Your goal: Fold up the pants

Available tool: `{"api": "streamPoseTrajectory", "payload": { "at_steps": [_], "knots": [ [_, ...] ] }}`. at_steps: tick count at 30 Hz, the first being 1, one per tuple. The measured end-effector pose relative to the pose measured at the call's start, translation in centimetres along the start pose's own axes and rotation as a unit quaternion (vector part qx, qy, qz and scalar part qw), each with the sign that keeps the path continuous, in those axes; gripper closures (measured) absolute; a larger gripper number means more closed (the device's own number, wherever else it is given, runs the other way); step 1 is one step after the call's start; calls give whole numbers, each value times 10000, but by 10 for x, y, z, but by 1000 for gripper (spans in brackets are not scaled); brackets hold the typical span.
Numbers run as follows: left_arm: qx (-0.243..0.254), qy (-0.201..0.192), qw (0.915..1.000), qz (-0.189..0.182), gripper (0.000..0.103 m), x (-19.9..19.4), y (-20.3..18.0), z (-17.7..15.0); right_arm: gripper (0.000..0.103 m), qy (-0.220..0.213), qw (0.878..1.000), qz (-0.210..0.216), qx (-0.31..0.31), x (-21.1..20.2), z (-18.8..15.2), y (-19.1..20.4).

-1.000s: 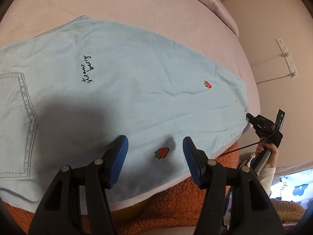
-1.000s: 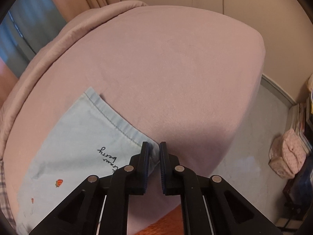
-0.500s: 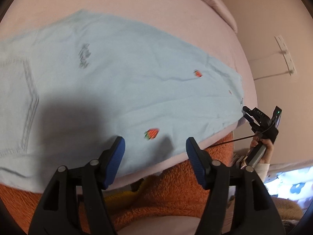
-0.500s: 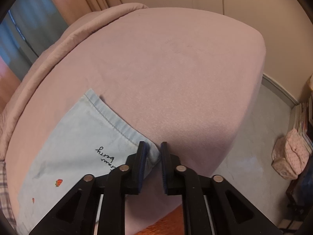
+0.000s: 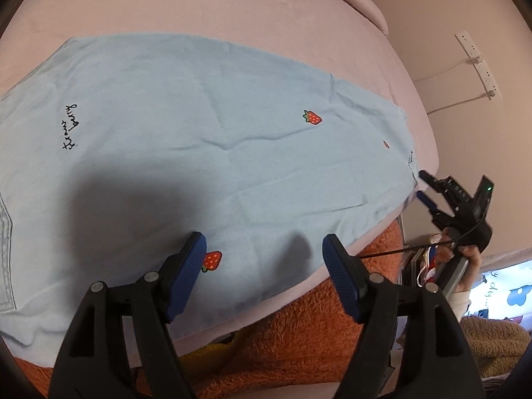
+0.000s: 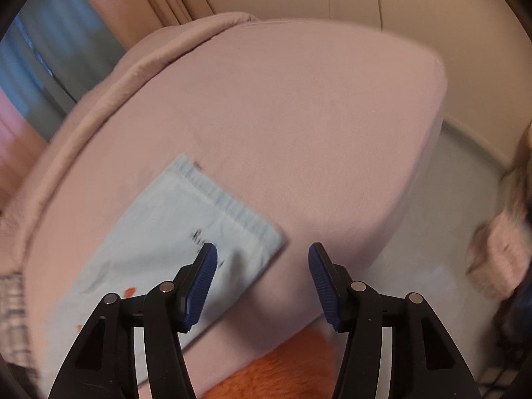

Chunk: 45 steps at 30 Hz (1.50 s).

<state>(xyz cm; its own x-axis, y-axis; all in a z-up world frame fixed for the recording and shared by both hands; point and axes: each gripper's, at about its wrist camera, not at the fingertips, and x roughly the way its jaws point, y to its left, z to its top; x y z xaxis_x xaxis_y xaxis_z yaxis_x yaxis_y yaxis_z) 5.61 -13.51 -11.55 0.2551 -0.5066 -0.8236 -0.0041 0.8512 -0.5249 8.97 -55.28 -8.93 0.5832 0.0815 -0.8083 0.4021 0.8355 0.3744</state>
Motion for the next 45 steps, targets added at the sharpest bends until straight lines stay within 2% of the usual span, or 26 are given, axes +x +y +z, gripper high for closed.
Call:
{"api": "streamPoseTrajectory", "payload": {
  "at_steps": [2,4,9,12,15,21,23,26,28,29,35,37,41,45],
  "knots": [
    [-156,-18,9999,-65,29,-1,3,0,47,142,9996,219,96,6,-10,-3],
    [-253,-16,9996,-124,28,-3,5,0,47,214,9993,263,124,11,-18,-3],
    [-344,-8,9993,-112,27,-9,3,-1,47,190,9979,593,177,16,-20,2],
    [-457,-233,9987,-56,27,-27,8,-4,47,154,9974,673,218,21,-16,5],
    [-471,-445,9979,52,20,-40,11,-6,47,69,9960,834,311,26,-11,5],
    [-817,-843,9926,296,19,-73,33,-14,47,-32,9849,1571,726,41,3,-5],
    [-923,-1013,9901,296,19,-85,39,-21,52,-38,9789,1799,973,47,6,-10],
    [-1000,-1211,9868,402,19,-99,45,-33,70,5,9715,2045,1202,54,8,-14],
    [-1055,-1276,9850,495,19,-107,47,-39,89,93,9679,2153,1291,59,6,-13],
    [-1079,-1306,9842,524,19,-108,48,-41,91,127,9687,2087,1338,60,5,-10],
    [-1168,-1655,9772,631,19,-131,62,-55,94,-153,9828,1641,838,32,13,24],
    [-1164,-1746,9753,687,19,-138,67,-59,95,-283,9840,1666,573,15,18,39],
    [-1141,-1861,9721,859,19,-151,75,-65,95,-611,9814,1819,-22,-23,21,87],
    [-1136,-1977,9673,1114,19,-163,84,-68,95,-829,9700,2212,-575,-54,13,139]
  ]
}}
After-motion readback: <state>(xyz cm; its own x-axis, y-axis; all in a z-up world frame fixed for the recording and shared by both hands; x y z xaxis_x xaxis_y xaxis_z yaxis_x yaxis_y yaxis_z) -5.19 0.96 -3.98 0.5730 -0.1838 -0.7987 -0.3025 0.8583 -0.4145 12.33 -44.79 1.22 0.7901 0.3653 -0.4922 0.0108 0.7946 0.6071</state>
